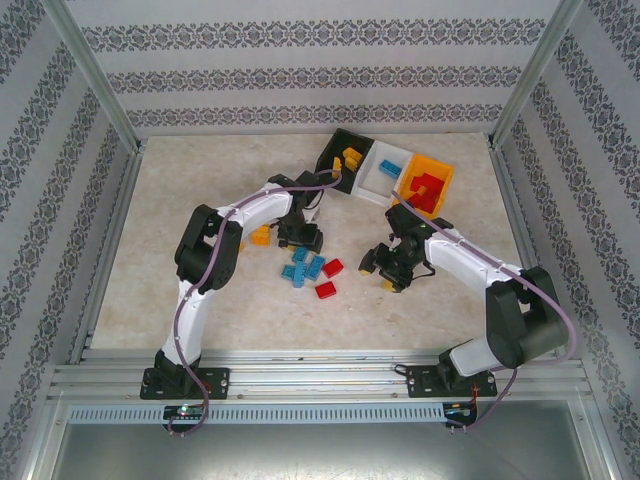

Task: Sort the legos into containers by color

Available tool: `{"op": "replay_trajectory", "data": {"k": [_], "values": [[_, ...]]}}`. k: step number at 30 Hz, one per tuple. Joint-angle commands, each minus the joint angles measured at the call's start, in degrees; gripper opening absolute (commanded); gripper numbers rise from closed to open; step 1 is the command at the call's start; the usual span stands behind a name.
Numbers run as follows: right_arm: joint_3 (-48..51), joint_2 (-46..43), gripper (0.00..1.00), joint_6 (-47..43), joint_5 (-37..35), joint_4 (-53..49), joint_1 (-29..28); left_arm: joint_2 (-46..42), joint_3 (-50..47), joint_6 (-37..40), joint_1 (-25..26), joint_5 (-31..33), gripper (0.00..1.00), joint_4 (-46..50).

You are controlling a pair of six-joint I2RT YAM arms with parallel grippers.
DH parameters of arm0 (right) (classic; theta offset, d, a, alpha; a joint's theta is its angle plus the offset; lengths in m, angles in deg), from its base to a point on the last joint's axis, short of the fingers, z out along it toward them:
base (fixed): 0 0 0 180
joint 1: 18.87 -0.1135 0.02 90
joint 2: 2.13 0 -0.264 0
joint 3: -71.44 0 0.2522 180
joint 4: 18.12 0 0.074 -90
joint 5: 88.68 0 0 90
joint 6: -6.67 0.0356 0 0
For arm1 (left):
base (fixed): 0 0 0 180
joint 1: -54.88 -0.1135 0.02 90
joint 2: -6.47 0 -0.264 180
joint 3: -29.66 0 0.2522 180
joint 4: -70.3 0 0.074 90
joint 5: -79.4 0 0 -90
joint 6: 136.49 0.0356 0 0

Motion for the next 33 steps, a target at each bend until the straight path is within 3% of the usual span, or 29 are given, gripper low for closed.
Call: {"op": "replay_trajectory", "data": {"k": [1, 6, 11, 17, 22, 28, 33], "values": [[0.13, 0.4, 0.62, 0.51, -1.16, -0.91, -0.19, 1.24, 0.84, 0.46, 0.26, 1.24, 0.55, 2.32], [0.31, 0.49, 0.62, 0.43, -1.1, -0.71, -0.15, 1.35, 0.05, 0.22, 0.06, 1.34, 0.48, 2.15], [0.13, 0.75, 0.62, 0.21, -0.97, -0.63, -0.01, 1.24, -0.57, 0.24, -0.13, 1.31, 0.3, 2.28], [-0.12, 1.21, 0.62, -0.24, -0.88, -0.86, 0.22, 0.23, 1.19, -0.53, -0.62, 1.02, 0.29, 3.32], [0.45, 0.34, 0.62, -0.56, -1.46, -1.3, 1.39, 0.34, 8.44, -4.28, -1.89, -3.45, 0.29, 3.77], [4.88, -4.73, 0.61, -0.48, -2.28, -1.37, 4.93, 4.78, 22.1, -18.12, -3.83, -16.96, 0.29, -4.51], [10.08, -10.86, 0.61, 0.52, -2.04, -1.31, 8.21, 10.91, 29.38, -39.73, -3.82, -25.02, 0.3, -24.97]]}}
